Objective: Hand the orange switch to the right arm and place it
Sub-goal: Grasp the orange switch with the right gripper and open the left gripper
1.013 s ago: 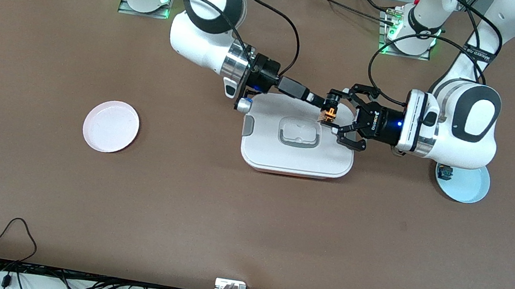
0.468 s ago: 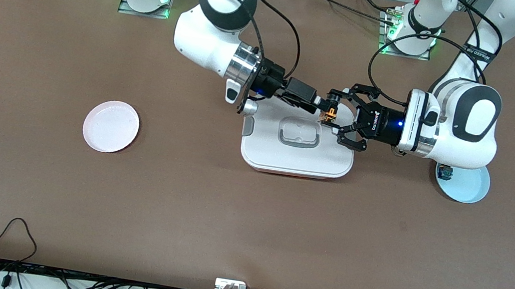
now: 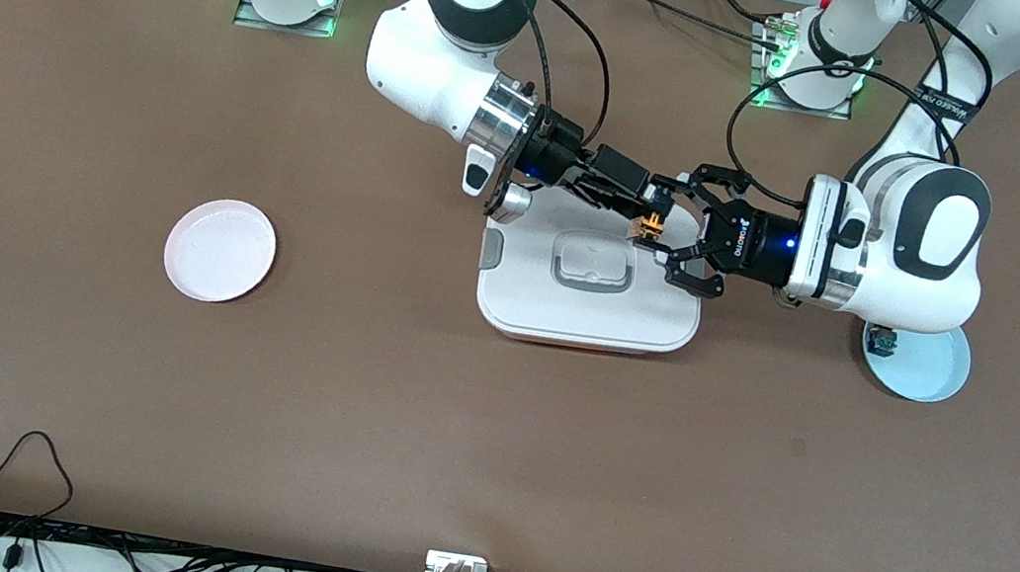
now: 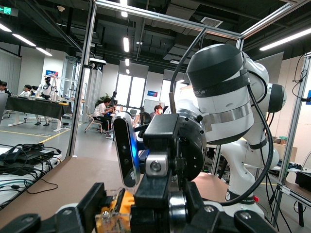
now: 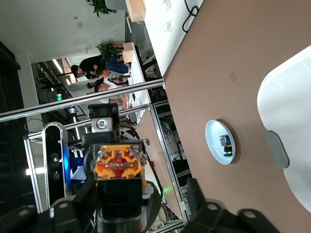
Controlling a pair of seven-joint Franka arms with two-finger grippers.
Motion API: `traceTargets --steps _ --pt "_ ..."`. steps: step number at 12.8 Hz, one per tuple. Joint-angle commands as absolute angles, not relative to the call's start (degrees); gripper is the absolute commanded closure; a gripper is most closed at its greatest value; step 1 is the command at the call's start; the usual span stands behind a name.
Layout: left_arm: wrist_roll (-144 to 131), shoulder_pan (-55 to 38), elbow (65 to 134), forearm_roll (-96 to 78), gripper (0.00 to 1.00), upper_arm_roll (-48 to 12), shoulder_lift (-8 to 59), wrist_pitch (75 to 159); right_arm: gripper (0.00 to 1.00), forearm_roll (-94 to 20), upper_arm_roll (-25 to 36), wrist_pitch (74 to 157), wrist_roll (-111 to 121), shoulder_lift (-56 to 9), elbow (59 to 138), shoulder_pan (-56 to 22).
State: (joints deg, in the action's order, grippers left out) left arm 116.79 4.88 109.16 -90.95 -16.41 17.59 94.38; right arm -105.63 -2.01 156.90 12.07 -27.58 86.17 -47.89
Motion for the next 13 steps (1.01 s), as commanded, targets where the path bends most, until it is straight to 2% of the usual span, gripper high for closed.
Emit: traceTargets --steps 1,3,6,8,12,13 --pt "117.86 4.13 109.69 -92.72 1.0 -16.0 16.35 95.1 0.23 -104.94 -1.67 157.76 12.48 -28.56 84.29 -47.9" --pt "117.77 4.13 109.69 -92.72 1.0 -16.0 16.35 95.1 0.28 -104.94 -1.67 157.76 12.48 -28.56 83.67 -47.64" --pt "117.69 4.13 109.77 -92.72 1.0 -16.0 16.35 95.1 0.44 -104.94 -1.67 157.76 12.48 -28.56 83.76 -47.64" --pt "117.69 4.13 109.69 -92.64 1.0 -16.0 16.35 95.1 0.59 -104.94 -1.67 157.76 12.48 -28.56 83.76 -47.73" --pt "117.77 4.13 109.78 -92.64 1.0 -16.0 16.35 95.1 0.99 -104.85 -1.58 157.76 12.57 -28.48 83.76 -47.37" --pt "117.77 4.13 109.78 -92.64 1.0 -16.0 16.35 95.1 1.0 -104.85 -1.58 157.76 12.57 -28.48 83.76 -47.37"
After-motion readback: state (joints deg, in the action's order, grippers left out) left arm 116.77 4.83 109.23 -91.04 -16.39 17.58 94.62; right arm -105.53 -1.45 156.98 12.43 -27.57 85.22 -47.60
